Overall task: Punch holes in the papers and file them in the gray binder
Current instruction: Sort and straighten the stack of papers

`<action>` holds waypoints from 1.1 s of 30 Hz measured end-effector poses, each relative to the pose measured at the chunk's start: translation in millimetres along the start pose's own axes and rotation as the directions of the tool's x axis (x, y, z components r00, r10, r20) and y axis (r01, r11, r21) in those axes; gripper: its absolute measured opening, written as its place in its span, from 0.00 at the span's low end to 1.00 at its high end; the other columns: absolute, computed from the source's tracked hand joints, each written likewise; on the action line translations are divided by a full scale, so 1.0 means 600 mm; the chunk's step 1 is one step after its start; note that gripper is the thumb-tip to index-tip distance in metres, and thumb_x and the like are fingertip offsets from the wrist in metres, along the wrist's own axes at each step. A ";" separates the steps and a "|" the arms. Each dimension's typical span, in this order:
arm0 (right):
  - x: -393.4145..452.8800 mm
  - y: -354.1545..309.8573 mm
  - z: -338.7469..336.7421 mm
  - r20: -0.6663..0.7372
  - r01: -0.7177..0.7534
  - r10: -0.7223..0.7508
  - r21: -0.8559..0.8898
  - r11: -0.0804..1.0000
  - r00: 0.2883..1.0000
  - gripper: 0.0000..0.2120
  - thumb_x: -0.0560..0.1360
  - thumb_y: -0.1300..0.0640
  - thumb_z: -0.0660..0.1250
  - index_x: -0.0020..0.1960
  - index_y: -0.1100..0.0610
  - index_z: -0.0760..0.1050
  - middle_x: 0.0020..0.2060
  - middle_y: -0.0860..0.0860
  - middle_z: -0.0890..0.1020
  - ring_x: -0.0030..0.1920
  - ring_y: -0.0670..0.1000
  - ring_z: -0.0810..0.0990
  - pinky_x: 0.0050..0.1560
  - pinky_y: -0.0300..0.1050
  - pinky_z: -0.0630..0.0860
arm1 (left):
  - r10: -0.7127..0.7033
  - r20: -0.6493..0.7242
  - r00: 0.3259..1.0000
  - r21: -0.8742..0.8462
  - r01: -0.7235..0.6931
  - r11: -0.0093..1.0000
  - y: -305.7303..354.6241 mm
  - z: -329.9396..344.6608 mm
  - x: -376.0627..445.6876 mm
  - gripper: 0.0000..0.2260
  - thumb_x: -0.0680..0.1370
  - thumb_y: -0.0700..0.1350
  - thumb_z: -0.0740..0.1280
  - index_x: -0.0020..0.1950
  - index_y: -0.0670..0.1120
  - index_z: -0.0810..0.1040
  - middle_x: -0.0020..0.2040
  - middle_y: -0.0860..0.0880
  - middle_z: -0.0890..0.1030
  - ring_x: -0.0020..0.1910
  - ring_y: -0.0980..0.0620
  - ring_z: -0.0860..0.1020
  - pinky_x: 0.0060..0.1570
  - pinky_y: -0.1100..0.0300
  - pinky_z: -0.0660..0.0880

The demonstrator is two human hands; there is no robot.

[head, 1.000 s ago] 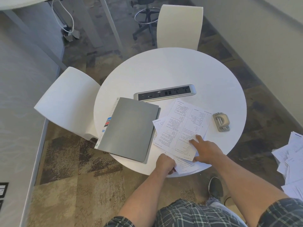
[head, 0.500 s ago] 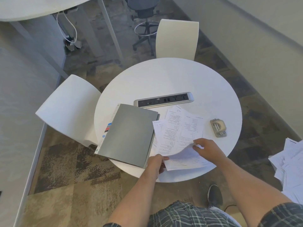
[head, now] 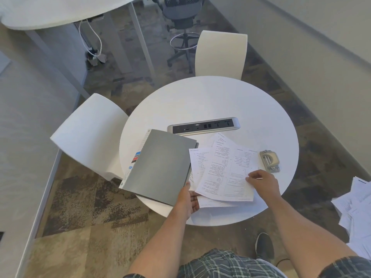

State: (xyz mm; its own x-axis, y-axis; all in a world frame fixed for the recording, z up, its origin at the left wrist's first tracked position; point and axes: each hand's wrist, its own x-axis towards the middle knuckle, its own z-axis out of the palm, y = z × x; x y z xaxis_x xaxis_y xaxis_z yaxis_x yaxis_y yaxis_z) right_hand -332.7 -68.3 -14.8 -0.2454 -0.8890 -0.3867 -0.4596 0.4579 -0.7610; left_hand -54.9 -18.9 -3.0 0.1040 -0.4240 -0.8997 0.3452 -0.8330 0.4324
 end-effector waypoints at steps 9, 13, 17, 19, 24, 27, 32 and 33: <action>0.009 0.010 -0.008 -0.030 -0.179 0.178 -0.040 0.983 0.984 0.21 0.77 0.67 0.69 0.68 0.57 0.77 0.65 0.58 0.81 0.62 0.59 0.80 0.63 0.55 0.77 | 0.073 0.017 0.997 0.092 -0.074 0.993 -0.004 -0.009 0.009 0.15 0.80 0.52 0.70 0.49 0.39 0.82 0.44 0.42 0.86 0.41 0.45 0.83 0.42 0.55 0.80; 0.002 0.011 -0.011 0.004 -0.132 0.133 -0.139 0.982 0.991 0.20 0.77 0.69 0.65 0.67 0.58 0.79 0.65 0.57 0.81 0.65 0.57 0.79 0.63 0.49 0.73 | 0.152 -0.014 0.988 0.126 -0.149 0.981 -0.002 -0.004 0.012 0.11 0.77 0.47 0.75 0.45 0.40 0.78 0.45 0.37 0.84 0.40 0.44 0.79 0.42 0.53 0.77; -0.004 0.006 -0.004 0.084 -0.118 0.132 -0.150 0.982 0.988 0.21 0.78 0.66 0.68 0.70 0.56 0.74 0.63 0.57 0.81 0.58 0.55 0.79 0.56 0.49 0.76 | 0.227 -0.041 0.973 0.180 -0.216 0.960 0.002 0.004 0.005 0.15 0.74 0.44 0.78 0.47 0.45 0.71 0.42 0.42 0.81 0.33 0.49 0.75 0.31 0.59 0.70; -0.006 0.005 -0.001 0.107 -0.105 0.122 -0.151 0.983 0.987 0.21 0.78 0.64 0.69 0.70 0.55 0.74 0.61 0.56 0.81 0.57 0.55 0.80 0.58 0.52 0.78 | 0.212 -0.048 0.976 0.183 -0.200 0.962 0.005 0.009 -0.002 0.22 0.74 0.43 0.78 0.59 0.45 0.69 0.51 0.41 0.82 0.35 0.51 0.76 0.31 0.59 0.69; -0.009 0.003 0.000 0.132 -0.108 0.124 -0.117 0.987 0.983 0.17 0.78 0.59 0.73 0.65 0.53 0.76 0.56 0.53 0.82 0.56 0.56 0.82 0.61 0.57 0.80 | 0.243 0.066 0.968 0.188 -0.251 0.950 0.013 0.016 -0.003 0.24 0.76 0.33 0.71 0.70 0.44 0.70 0.57 0.41 0.84 0.35 0.50 0.78 0.31 0.61 0.70; -0.006 0.005 -0.002 0.084 -0.125 0.129 -0.048 0.991 0.988 0.16 0.77 0.60 0.73 0.64 0.54 0.78 0.53 0.52 0.83 0.53 0.54 0.82 0.57 0.53 0.78 | 0.274 0.136 0.952 0.159 -0.294 0.943 0.020 0.014 -0.006 0.25 0.75 0.31 0.70 0.69 0.47 0.71 0.56 0.44 0.85 0.46 0.44 0.84 0.44 0.50 0.78; -0.004 0.006 0.002 0.023 -0.189 0.188 0.098 0.977 0.982 0.15 0.77 0.62 0.71 0.63 0.55 0.79 0.49 0.52 0.83 0.52 0.55 0.82 0.54 0.51 0.76 | 0.283 0.210 0.936 0.123 -0.313 0.942 0.023 0.009 -0.015 0.20 0.78 0.37 0.71 0.69 0.47 0.75 0.55 0.43 0.87 0.47 0.44 0.84 0.47 0.48 0.76; -0.003 0.004 0.003 0.013 -0.199 0.199 0.111 0.974 0.980 0.15 0.77 0.63 0.71 0.63 0.56 0.79 0.50 0.53 0.84 0.53 0.56 0.82 0.55 0.51 0.76 | 0.279 0.212 0.937 0.112 -0.307 0.945 0.023 0.009 -0.015 0.19 0.79 0.37 0.71 0.69 0.46 0.75 0.55 0.43 0.87 0.48 0.44 0.83 0.48 0.48 0.76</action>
State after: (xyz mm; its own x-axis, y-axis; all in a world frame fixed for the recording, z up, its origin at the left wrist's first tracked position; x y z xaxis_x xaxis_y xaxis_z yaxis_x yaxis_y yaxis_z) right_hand -331.6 -65.3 -17.0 -0.3208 -0.7804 -0.5367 -0.3042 0.6215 -0.7219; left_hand -56.3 -28.5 11.1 -0.0035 -0.7048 -0.7094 0.1900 -0.6970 0.6914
